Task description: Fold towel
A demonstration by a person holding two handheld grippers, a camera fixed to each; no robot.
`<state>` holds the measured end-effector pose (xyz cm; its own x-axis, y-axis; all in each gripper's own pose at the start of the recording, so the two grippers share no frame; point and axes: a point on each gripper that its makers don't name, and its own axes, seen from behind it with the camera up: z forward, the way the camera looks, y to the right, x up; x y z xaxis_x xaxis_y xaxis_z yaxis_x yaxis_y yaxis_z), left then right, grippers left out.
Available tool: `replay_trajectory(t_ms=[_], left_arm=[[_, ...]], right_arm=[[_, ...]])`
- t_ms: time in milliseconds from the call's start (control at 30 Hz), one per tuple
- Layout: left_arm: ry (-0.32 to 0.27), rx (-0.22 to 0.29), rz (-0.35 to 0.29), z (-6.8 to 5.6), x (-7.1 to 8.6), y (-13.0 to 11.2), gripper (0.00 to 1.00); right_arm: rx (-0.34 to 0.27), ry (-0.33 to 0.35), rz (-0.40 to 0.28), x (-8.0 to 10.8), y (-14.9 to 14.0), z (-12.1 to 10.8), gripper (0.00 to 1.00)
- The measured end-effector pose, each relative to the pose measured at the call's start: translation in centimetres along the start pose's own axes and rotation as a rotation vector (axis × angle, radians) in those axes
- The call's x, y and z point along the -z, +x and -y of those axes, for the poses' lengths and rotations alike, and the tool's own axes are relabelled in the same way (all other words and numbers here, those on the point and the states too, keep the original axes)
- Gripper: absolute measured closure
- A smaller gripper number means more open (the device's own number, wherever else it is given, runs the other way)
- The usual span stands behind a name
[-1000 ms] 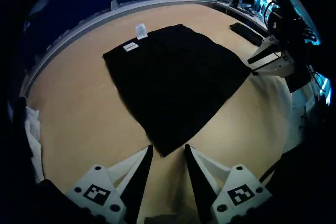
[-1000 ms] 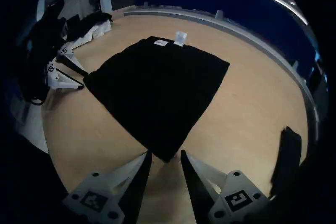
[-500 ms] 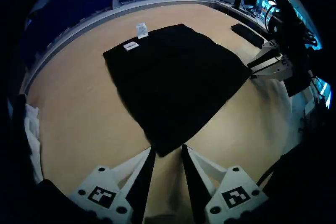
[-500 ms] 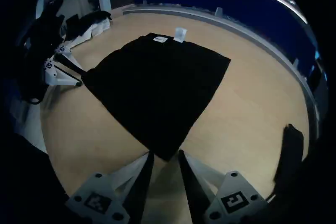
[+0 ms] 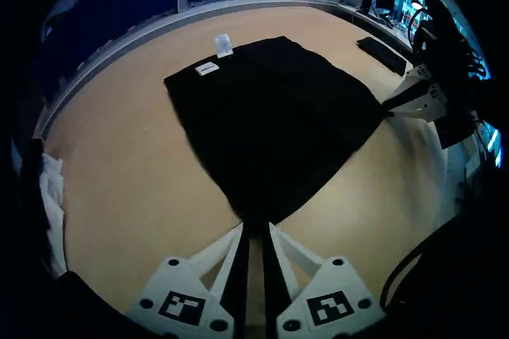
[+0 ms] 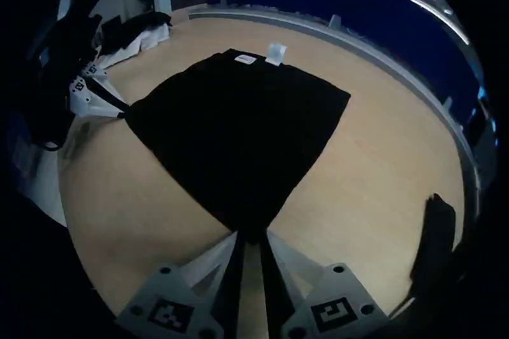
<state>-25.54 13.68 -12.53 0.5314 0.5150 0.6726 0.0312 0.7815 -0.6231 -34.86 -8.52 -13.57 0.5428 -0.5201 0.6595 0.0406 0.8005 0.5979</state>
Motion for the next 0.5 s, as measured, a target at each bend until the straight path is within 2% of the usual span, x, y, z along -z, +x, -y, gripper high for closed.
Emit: replay_trajectory(t_ms=[267,500], left_arm=[[-0.025,0.041,-0.005,-0.7,0.5,0.0,0.92],[-0.026,0.062,-0.031,-0.8,1.5,1.3,0.92]], right_arm=[[-0.026,-0.003,-0.008,0.3,0.5,-0.5,0.85],[-0.035,0.009,-0.028,1.5,1.6,-0.6,0.85]])
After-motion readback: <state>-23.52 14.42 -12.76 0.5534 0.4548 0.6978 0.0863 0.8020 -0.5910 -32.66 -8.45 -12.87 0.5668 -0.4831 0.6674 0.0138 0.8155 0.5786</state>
